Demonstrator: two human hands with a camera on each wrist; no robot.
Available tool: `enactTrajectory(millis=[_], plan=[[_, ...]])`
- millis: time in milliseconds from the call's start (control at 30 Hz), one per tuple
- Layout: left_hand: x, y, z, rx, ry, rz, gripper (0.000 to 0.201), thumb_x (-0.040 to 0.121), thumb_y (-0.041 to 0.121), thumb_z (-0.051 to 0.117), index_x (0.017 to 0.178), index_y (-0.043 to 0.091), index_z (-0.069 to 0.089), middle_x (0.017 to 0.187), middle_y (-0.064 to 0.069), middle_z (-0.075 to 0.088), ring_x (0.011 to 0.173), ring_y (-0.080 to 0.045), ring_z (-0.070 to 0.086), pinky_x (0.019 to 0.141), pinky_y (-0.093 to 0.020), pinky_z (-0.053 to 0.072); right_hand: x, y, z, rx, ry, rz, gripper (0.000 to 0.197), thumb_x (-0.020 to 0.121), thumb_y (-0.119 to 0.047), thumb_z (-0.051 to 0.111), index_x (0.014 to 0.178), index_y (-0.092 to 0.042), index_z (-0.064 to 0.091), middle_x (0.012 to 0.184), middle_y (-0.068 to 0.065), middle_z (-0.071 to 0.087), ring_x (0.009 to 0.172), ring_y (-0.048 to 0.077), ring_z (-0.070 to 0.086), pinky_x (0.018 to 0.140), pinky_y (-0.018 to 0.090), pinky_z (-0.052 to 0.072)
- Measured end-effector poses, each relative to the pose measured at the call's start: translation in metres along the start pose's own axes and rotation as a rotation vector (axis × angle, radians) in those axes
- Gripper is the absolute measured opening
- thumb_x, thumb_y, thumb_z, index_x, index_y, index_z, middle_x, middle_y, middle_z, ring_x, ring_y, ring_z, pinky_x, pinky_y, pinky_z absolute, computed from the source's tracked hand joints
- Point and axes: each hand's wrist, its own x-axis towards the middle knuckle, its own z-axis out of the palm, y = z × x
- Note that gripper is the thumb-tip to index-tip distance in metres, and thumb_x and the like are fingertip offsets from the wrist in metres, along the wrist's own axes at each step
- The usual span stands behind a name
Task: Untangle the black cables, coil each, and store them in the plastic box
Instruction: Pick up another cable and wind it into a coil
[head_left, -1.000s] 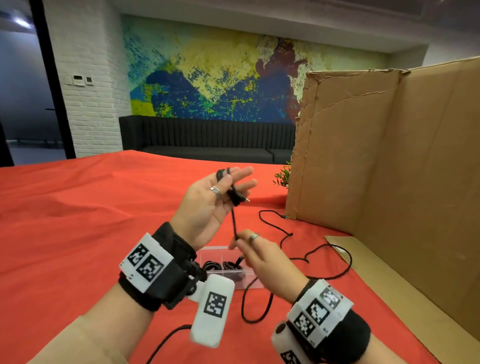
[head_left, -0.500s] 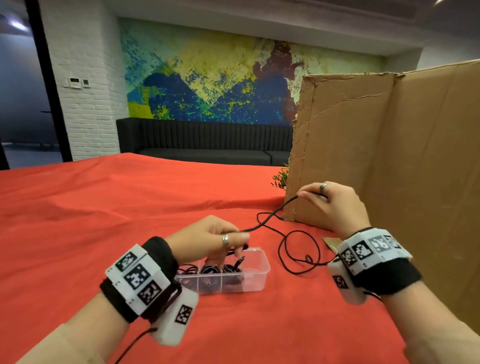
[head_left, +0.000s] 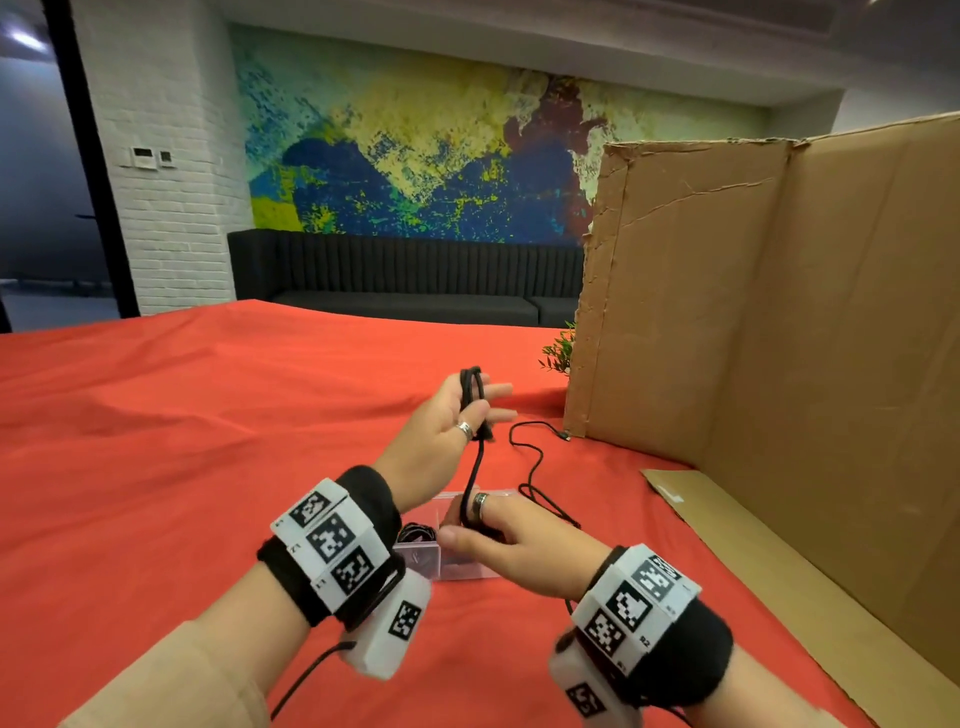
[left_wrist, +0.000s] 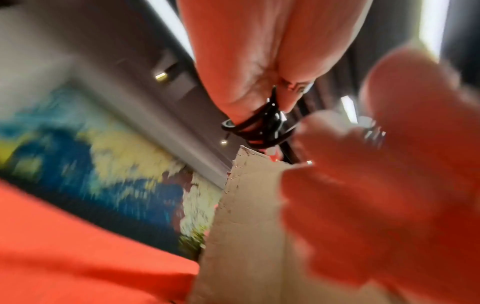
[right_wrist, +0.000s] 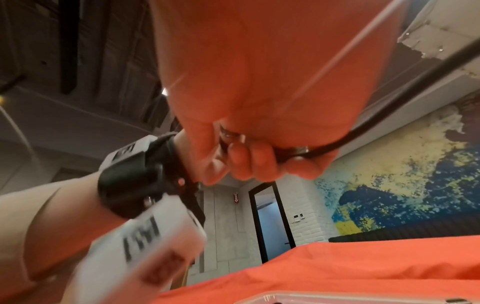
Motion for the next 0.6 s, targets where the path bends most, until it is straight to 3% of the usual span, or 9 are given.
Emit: enactTrajectory(millis=[67,133,200,267,367,433,500,600], plan=[[-0.005,-0.001,-0.002,0.337,-0.105,0.042,0.012,0.099,0.013,0.035,0.107,0.011,0.043,0.102,0.002,0.063,0.088,-0.012,0.064,0.082,-0.027,0.047,-0.002,0.001,-0.003,0.033,0.016,0.013,0.027,0.095,-0.037,0.046,0.072,-0.026,0.053,0.067,-0.014,0.058,0.066,0.004,0.053,0.068,0.028,0.044],[-0.008,-0.002,-0.006,0.639,-0.2,0.046,0.025,0.097,0.034,0.035,0.097,0.01,0.042,0.088,-0.005,0.063,0.08,-0.024,0.059,0.075,-0.038,0.044,-0.005,0.003,-0.013,-0.002,0.077,0.028,0.036,0.094,-0.038,0.047,0.063,-0.02,0.051,0.052,-0.013,0.05,0.053,0.001,0.043,0.058,0.021,0.036],[-0.01,-0.004,-0.016,0.798,-0.266,0.037,0.049,0.086,0.061,0.033,0.089,0.012,0.041,0.077,-0.002,0.057,0.07,-0.024,0.053,0.066,-0.039,0.042,-0.008,0.007,-0.029,-0.062,0.162,0.069,0.039,0.095,-0.035,0.049,0.059,-0.019,0.048,0.048,-0.01,0.045,0.049,0.002,0.041,0.054,0.017,0.031],[-0.011,-0.006,-0.028,0.923,-0.295,0.053,0.061,0.076,0.076,0.036,0.082,0.016,0.042,0.068,0.004,0.051,0.063,-0.019,0.048,0.059,-0.036,0.039,-0.012,0.017,-0.048,-0.117,0.238,0.134,0.036,0.094,-0.032,0.05,0.06,-0.022,0.046,0.051,-0.009,0.044,0.049,0.002,0.042,0.053,0.015,0.033],[-0.009,-0.013,-0.057,1.014,-0.113,0.036,0.049,0.082,0.069,0.039,0.072,0.021,0.043,0.058,0.007,0.048,0.058,-0.021,0.051,0.054,-0.032,0.039,-0.02,0.04,-0.074,-0.209,0.34,0.243,0.037,0.095,-0.029,0.05,0.06,-0.019,0.042,0.054,-0.007,0.04,0.05,0.003,0.042,0.056,0.02,0.031],[-0.007,-0.018,-0.081,0.987,0.059,-0.092,0.044,0.087,0.057,0.041,0.067,0.019,0.044,0.058,0.0,0.051,0.06,-0.025,0.053,0.055,-0.034,0.042,-0.024,0.055,-0.087,-0.277,0.377,0.337,0.038,0.096,-0.032,0.047,0.06,-0.021,0.038,0.054,-0.008,0.039,0.055,0.005,0.041,0.065,0.026,0.031],[-0.006,-0.023,-0.105,1.003,0.234,-0.235,0.041,0.091,0.046,0.045,0.062,0.019,0.042,0.063,-0.006,0.054,0.067,-0.029,0.054,0.059,-0.034,0.038,-0.026,0.068,-0.094,-0.409,0.372,0.47,0.04,0.097,-0.038,0.041,0.061,-0.023,0.035,0.056,-0.008,0.041,0.067,0.014,0.046,0.074,0.035,0.032],[-0.008,-0.03,-0.138,1.067,0.466,-0.407,0.042,0.093,0.044,0.044,0.066,0.013,0.048,0.082,-0.02,0.062,0.085,-0.038,0.058,0.066,-0.035,0.038,-0.025,0.08,-0.103,-0.437,0.432,0.562,0.039,0.098,-0.038,0.037,0.062,-0.024,0.033,0.061,-0.007,0.044,0.079,0.025,0.051,0.075,0.037,0.035]])
